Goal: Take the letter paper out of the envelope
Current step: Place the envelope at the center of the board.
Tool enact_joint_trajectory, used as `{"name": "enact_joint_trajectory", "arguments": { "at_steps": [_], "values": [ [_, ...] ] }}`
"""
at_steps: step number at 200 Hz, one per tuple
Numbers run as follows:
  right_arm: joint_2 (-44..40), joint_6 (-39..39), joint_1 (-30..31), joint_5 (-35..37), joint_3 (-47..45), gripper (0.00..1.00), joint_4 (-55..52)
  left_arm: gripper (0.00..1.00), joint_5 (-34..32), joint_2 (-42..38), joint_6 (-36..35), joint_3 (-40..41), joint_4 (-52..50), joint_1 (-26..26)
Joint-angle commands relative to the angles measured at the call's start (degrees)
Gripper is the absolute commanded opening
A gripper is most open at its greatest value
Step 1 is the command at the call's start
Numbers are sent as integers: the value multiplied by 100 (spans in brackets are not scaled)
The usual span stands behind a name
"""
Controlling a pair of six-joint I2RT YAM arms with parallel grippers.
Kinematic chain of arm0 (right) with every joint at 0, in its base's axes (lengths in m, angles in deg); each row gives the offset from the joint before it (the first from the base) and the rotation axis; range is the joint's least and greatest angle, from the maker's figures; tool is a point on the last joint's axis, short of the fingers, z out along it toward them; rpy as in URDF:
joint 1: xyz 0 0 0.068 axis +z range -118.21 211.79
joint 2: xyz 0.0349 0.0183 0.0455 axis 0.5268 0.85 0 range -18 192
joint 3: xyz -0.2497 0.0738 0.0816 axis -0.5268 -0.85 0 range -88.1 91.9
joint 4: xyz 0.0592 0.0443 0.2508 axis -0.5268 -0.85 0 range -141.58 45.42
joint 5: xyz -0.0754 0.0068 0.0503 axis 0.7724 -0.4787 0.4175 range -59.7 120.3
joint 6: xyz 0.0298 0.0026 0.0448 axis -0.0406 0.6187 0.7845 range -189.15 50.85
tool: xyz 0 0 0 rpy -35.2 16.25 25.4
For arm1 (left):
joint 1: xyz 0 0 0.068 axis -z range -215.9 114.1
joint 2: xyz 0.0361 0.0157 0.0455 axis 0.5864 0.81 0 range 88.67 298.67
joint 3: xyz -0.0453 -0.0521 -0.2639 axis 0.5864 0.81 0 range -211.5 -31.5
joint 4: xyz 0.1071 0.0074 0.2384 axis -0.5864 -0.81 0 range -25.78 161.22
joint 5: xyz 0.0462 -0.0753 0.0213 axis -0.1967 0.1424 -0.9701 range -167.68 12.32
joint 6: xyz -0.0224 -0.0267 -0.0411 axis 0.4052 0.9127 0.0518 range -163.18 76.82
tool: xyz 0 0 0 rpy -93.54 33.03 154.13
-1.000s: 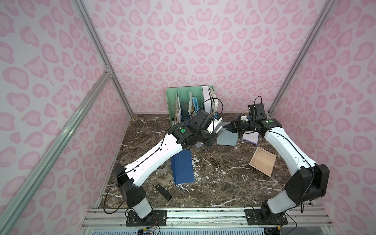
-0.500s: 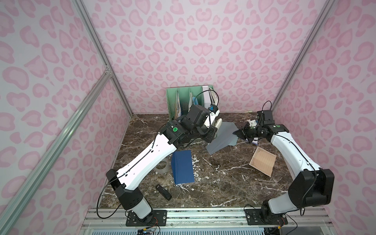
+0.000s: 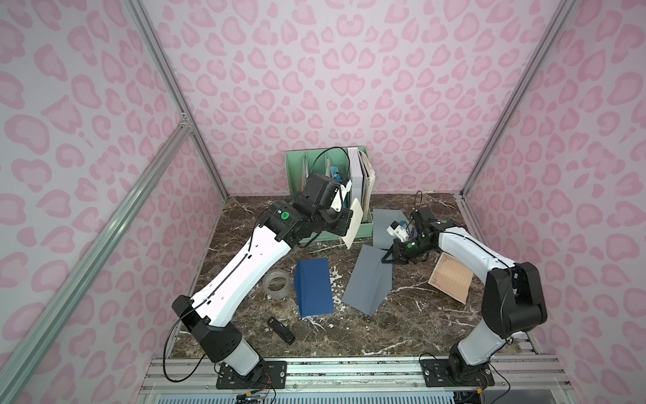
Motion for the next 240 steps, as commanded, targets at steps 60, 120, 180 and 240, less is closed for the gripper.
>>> {"name": "enact_joint_trajectory", "arguments": {
  "at_steps": [60, 120, 180, 240],
  "values": [
    [1289, -1171, 348, 1333, 1205, 0, -608, 0, 284, -293, 352, 386, 67, -182],
    [1607, -876, 568, 2152, 1490, 34, -305, 0, 310, -424, 450, 509, -5, -197],
    [81, 119, 243, 2473, 1063, 49, 422, 0, 720, -391, 839, 355, 19, -374],
    [-1989, 3411, -574, -795, -905, 63, 4888, 0, 1832, -169, 1848, 91, 947, -1017]
  ]
}}
